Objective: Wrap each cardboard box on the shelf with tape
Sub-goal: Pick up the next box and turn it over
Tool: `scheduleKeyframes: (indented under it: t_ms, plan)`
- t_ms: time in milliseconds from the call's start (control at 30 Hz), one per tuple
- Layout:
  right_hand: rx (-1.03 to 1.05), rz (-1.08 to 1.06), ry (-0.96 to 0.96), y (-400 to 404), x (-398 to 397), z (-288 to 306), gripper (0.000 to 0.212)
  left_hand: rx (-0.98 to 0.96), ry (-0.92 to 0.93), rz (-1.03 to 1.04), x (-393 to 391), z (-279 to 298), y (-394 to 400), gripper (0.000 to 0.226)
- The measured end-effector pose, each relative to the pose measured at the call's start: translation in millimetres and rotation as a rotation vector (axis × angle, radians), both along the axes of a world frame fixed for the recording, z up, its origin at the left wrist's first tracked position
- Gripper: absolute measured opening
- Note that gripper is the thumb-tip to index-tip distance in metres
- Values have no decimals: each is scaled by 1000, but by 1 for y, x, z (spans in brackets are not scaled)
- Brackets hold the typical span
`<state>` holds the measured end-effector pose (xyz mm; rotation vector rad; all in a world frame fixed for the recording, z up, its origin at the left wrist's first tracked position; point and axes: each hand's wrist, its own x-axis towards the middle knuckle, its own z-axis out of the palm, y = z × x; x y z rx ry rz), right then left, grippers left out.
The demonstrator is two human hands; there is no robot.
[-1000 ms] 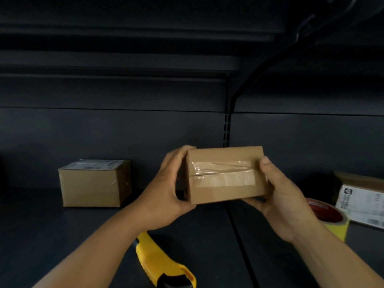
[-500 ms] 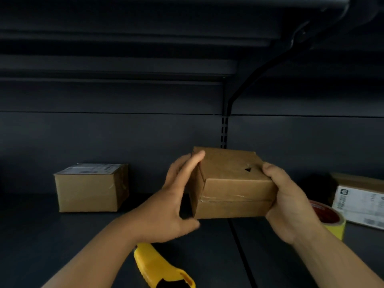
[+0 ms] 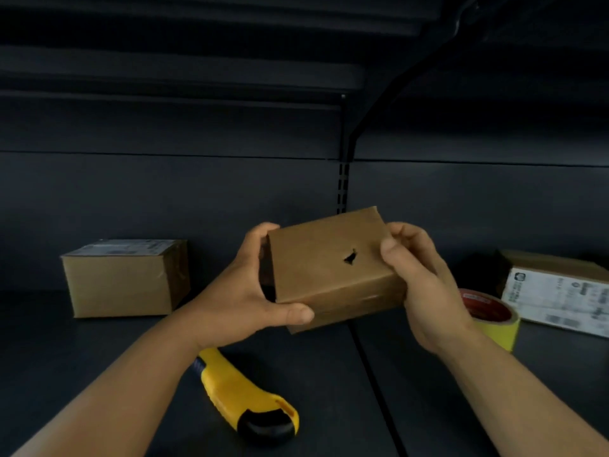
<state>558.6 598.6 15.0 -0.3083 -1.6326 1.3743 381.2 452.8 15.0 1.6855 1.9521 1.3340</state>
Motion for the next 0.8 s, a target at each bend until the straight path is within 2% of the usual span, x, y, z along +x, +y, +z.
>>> scheduleKeyframes:
  t_ms: [100, 167, 267, 400, 467, 533, 633, 800]
  plan:
    - [13, -222, -62, 6, 16, 20, 12, -79, -67, -15, -1, -2, 0, 112]
    - [60, -299, -211, 17, 35, 33, 13, -151, -51, -31, 0, -5, 0, 124]
    - [201, -278, -602, 29, 71, 43, 8, -246, -17, -41, -1, -8, 2, 128]
    - [393, -318, -1063, 29, 104, 46, 27, -290, -11, -25, -2, -6, 5, 136]
    - [479, -352, -1279, 33, 109, 38, 28, -307, -7, -28, 0, -4, 5, 138]
    - [456, -349, -1362, 41, 109, 26, 32, -310, -5, -29, 1, -4, 4, 140]
    - [402, -353, -1347, 44, 107, 19, 36, -291, -6, -30, 5, -5, 3, 145]
    - [486, -417, -1369, 46, 95, 13, 43, -286, 10, -7, 10, -6, 6, 147]
